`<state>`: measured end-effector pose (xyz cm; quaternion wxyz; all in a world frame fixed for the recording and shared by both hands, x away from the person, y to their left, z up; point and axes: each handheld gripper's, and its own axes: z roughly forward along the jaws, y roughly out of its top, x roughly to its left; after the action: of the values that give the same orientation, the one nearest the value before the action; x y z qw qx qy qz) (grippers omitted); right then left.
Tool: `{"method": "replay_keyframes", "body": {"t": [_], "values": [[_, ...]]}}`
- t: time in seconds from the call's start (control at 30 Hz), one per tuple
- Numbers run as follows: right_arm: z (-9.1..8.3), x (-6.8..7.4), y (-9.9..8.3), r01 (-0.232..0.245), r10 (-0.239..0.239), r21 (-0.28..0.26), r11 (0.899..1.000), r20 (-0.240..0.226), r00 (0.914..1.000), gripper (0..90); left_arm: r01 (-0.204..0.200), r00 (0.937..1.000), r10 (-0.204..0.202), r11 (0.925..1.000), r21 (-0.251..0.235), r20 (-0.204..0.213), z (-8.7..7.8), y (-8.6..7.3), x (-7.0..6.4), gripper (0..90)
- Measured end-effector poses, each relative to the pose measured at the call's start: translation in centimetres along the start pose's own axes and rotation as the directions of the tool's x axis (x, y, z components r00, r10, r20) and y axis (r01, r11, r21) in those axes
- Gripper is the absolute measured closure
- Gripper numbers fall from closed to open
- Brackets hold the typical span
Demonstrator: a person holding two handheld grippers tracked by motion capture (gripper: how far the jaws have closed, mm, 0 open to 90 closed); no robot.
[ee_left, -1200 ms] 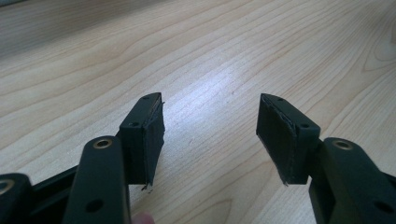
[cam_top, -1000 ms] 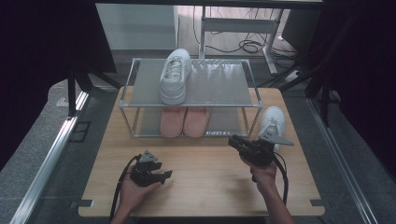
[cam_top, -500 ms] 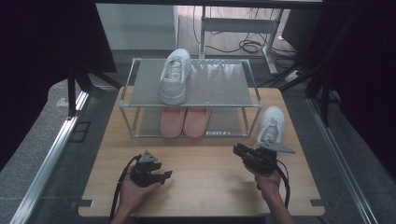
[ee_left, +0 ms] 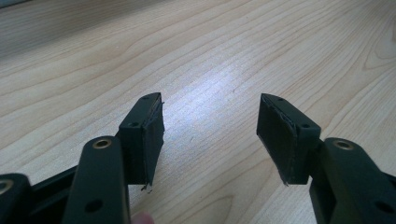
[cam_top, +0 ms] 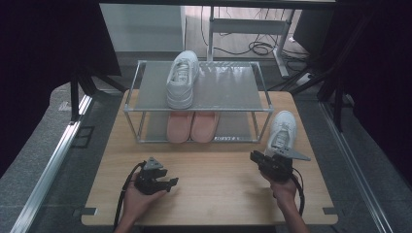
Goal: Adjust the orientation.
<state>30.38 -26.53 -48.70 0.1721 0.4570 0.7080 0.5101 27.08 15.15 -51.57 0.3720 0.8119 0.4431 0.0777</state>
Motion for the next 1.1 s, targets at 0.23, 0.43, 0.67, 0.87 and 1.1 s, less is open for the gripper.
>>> {"method": "replay_keyframes", "body": {"t": [0.23,0.43,0.67,0.87,1.1], "values": [[0.1,-0.7,-0.2,-0.006,0.005,0.012,1.0,0.027,0.9996,86.4,-0.006,1.0,0.006,1.0,0.004,0.002,0.1,0.0,0.0,42.0],[0.1,-1.1,-0.4,-0.006,0.005,0.029,1.0,0.059,0.9982,89.0,-0.006,1.0,0.006,0.9999,0.009,0.005,0.2,-0.1,0.1,41.8],[-0.1,-1.7,-0.6,-0.008,0.003,0.04,0.999,0.113,0.9935,89.3,-0.002,1.0,0.002,1.0,0.006,0.005,0.1,-0.1,0.1,41.8],[-0.3,-2.1,-0.6,-0.008,0.001,0.043,0.999,0.153,0.9882,89.3,-0.003,1.0,0.003,1.0,0.008,0.005,0.2,-0.1,0.1,41.7],[-0.4,-2.5,-0.8,-0.011,0.001,0.051,0.999,0.186,0.9825,89.3,-0.004,1.0,0.003,1.0,0.008,0.005,0.2,-0.1,0.1,41.7]]}}
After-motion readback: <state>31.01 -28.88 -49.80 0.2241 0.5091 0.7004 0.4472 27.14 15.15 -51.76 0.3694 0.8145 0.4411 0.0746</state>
